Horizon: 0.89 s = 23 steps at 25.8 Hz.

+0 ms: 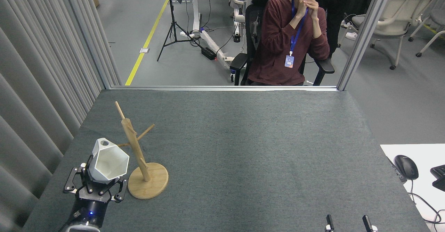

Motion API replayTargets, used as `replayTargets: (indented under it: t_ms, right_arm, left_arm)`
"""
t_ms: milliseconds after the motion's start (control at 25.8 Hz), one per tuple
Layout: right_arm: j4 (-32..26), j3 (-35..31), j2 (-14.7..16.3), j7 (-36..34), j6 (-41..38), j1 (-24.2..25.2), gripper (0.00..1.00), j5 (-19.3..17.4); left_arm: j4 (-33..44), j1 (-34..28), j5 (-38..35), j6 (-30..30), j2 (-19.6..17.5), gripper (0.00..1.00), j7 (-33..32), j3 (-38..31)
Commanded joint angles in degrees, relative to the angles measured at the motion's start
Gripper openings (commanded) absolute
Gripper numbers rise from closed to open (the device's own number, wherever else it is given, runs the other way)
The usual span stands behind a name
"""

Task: Hang cup on storage rack
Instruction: 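Hook the cup handle onto a stand peg and release the left gripper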

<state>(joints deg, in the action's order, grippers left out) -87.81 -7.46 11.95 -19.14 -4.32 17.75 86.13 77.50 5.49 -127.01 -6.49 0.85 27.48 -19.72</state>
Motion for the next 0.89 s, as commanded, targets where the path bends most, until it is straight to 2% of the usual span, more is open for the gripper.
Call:
replayTargets:
  t_ms: [0, 116, 155, 233, 543, 853]
  right_arm:
    - [0.0, -0.1, -0.1, 0.0, 0.0, -0.1, 0.99, -0.1]
    - [0.0, -0.2, -0.1, 0.0, 0.0, -0.2, 0.99, -0.1]
    - [0.0, -0.2, -0.1, -0.1, 0.0, -0.2, 0.99, -0.1]
    - [0.1, -0.3, -0.1, -0.1, 0.0, -0.2, 0.99, -0.2]
    - [0.5, -0.3, -0.3, -0.7, 0.0, -0.1, 0.99, -0.3]
    - [0.5, -0.4, -0.3, -0.9, 0.0, -0.2, 0.99, -0.3]
  left_arm:
    - [-0.2, 0.0, -1.8, 0.0, 0.3, 0.39, 0.0, 0.4]
    - [-1.6, 0.8, -3.6, 0.0, 0.6, 0.49, 0.0, 0.5]
    - [-2.1, 1.3, -3.9, 0.1, 0.7, 0.60, 0.0, 0.5]
    - [-3.2, 2.1, -4.6, 0.2, 1.2, 0.97, 0.1, 0.5]
    - [-3.4, 2.2, -4.6, 0.0, 1.3, 0.99, 0.7, 0.3]
    - [-2.1, -2.1, -3.3, -0.1, 2.5, 0.99, 1.8, -1.3]
